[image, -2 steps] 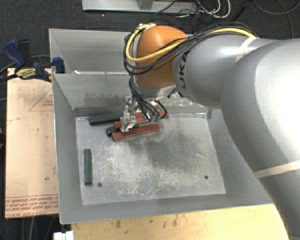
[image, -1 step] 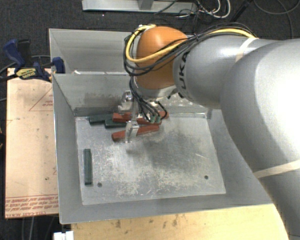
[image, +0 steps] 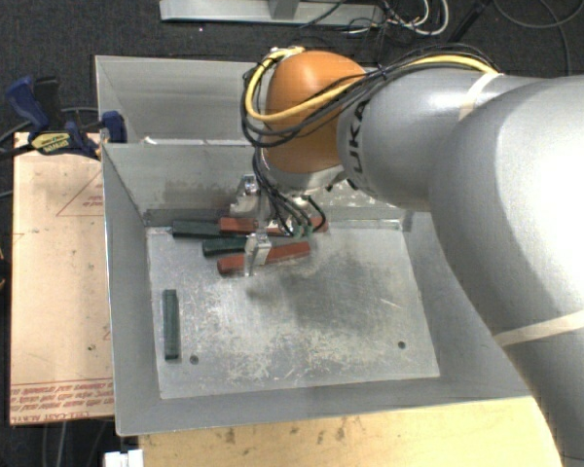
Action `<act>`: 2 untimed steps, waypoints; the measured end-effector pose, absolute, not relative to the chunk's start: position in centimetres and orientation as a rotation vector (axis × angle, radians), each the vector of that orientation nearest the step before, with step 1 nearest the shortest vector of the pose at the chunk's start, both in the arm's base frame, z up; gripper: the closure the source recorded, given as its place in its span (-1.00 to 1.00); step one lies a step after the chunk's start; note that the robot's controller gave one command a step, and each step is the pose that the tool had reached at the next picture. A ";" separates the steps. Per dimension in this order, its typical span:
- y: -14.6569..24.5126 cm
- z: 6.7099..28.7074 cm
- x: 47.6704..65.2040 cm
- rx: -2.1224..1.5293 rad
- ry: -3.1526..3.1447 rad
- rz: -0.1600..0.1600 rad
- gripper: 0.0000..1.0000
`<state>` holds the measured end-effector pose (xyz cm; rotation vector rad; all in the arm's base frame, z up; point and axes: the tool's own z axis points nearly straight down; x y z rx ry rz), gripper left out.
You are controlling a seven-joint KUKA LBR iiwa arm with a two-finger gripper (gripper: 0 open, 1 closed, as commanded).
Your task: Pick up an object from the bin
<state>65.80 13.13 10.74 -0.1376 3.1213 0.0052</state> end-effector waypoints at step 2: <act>13.3 8.4 65.7 0.110 3.111 0.018 1.00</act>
Offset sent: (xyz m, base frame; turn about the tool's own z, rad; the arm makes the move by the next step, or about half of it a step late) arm 0.0000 0.0000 0.0000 0.0000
